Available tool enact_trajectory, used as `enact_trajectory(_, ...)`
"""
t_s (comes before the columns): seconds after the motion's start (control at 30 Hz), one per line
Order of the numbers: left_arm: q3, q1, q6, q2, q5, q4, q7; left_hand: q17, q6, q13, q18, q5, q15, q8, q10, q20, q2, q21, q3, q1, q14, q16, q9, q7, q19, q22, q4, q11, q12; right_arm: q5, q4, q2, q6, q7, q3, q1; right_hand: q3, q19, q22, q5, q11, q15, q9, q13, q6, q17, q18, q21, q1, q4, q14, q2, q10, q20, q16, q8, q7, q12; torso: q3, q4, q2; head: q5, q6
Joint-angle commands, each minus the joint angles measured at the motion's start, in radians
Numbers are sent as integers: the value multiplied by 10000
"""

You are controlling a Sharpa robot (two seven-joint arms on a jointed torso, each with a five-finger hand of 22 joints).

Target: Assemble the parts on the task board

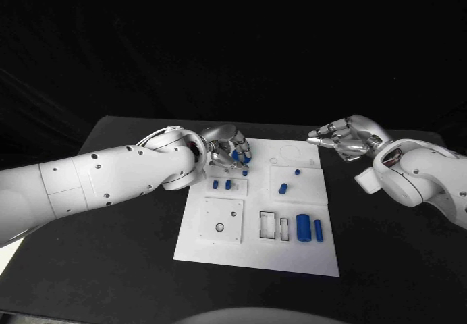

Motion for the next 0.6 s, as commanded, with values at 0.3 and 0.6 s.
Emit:
enact_trajectory(0.3,-116,4,428,568,-2751,-406,-462,237,484,-520,-372,-46,-340,-440,490,-352,-135,1711,79,34,563,326,-288,-237,591,1675,21,-195,-430,-66,-14,33,74,53,2,-5,-67,-70,230,58,9,-28,13,436,-78,829,136,-44,-1,21,645,147,-76,-8,-49,-13,3,-30,-23,14,2,-47,11)
enact_trajectory(0.6,-222,-17,841,949,-2987,-856,-608,33,555,-750,-295,-46,-346,-622,298,-380,-212,1392,29,-66,545,205,-383,-234,518,1362,48,-163,-744,-67,-26,54,81,65,2,-6,-67,-70,230,58,9,-28,13,436,-78,829,136,-44,-1,21,645,147,-76,-8,-49,-13,3,-30,-26,6,3,-78,-12)
